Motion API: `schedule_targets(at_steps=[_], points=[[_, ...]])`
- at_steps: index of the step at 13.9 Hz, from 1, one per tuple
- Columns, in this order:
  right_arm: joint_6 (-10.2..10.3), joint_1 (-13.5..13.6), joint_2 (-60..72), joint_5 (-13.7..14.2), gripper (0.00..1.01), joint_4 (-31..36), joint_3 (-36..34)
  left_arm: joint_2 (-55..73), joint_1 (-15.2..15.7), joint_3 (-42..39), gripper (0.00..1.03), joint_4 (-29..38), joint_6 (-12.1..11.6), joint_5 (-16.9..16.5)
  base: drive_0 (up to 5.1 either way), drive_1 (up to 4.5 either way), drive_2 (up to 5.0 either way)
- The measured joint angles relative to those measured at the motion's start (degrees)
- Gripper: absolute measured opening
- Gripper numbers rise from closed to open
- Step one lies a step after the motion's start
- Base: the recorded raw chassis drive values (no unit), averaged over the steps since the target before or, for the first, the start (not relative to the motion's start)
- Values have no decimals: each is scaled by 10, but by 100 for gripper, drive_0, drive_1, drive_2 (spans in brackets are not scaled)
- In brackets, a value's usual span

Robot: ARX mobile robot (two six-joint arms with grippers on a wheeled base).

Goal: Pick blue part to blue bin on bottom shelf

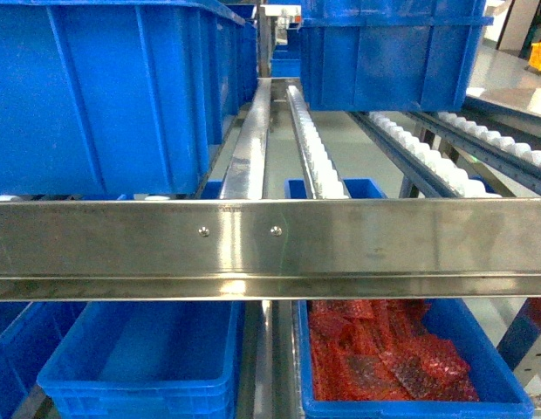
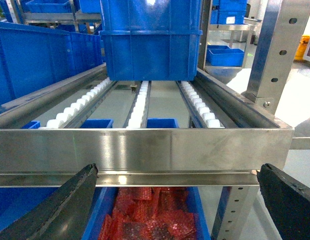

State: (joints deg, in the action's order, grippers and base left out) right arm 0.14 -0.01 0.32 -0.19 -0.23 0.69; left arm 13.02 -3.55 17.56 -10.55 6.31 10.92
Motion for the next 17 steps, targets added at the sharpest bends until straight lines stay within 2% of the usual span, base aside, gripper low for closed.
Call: schedule_targets(at_steps=[17], points=[[0,0,0,2,98,0,0,0,0,0,43,0,0,0,0,0,0]])
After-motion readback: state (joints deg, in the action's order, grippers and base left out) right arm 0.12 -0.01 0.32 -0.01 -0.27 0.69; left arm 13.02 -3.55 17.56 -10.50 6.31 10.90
